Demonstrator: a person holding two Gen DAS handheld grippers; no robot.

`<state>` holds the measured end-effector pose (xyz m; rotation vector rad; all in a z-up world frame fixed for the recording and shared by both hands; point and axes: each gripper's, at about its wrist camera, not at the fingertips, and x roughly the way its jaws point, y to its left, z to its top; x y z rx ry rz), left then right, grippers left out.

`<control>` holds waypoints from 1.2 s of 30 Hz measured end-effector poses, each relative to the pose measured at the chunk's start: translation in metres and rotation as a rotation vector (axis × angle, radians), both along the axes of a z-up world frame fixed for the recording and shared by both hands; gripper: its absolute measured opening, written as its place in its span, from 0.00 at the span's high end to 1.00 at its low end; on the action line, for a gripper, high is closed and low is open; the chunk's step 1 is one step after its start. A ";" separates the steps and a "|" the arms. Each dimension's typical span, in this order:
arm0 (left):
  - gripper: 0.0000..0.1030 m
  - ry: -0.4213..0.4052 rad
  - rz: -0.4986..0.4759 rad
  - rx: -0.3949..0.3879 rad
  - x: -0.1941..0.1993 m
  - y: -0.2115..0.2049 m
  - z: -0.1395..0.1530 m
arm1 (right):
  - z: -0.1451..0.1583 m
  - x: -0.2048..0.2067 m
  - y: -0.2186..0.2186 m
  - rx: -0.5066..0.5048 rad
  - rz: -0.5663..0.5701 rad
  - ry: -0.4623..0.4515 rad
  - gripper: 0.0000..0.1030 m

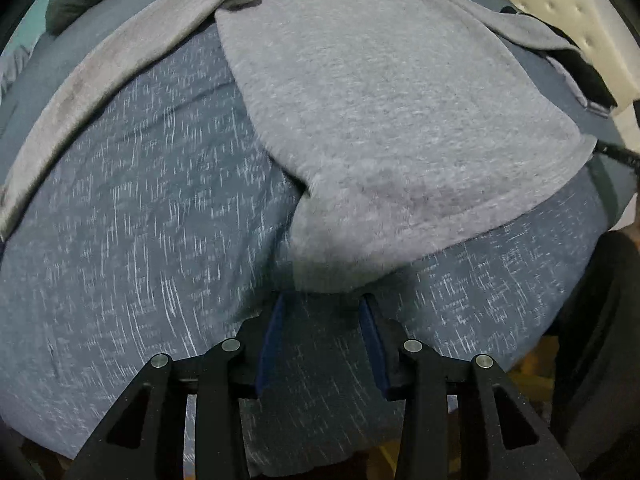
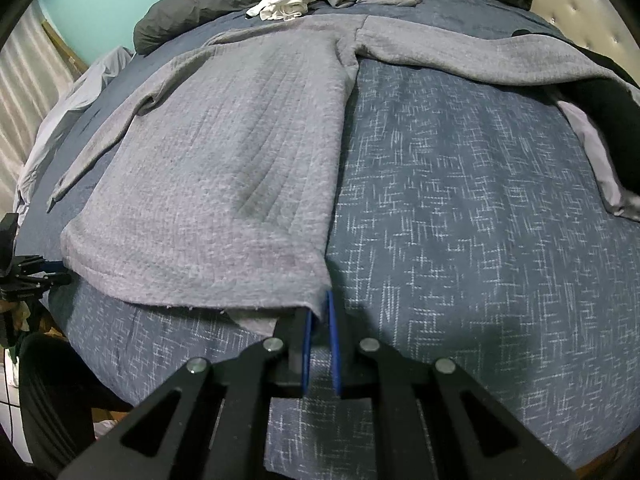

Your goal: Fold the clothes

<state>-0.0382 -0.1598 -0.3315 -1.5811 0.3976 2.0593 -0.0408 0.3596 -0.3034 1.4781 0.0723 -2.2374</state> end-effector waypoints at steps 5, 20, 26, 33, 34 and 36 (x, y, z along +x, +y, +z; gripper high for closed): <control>0.59 0.081 -0.017 -0.012 -0.004 0.006 0.006 | 0.006 -0.005 0.003 -0.021 -0.018 0.013 0.93; 0.59 0.185 0.084 0.126 -0.033 0.005 0.033 | 0.018 -0.021 0.011 -0.053 -0.079 0.048 0.93; 0.63 0.146 0.119 0.135 -0.040 0.001 0.020 | 0.020 -0.028 0.013 -0.061 -0.109 0.060 0.93; 0.97 0.149 0.077 0.132 -0.036 0.003 0.038 | 0.024 -0.028 0.014 -0.057 -0.087 0.072 0.97; 0.97 0.160 0.062 0.126 -0.034 0.003 0.045 | 0.027 -0.026 0.014 -0.053 -0.080 0.079 0.97; 0.97 0.180 0.035 0.114 -0.030 0.003 0.061 | 0.043 -0.023 0.016 -0.048 -0.064 0.103 0.98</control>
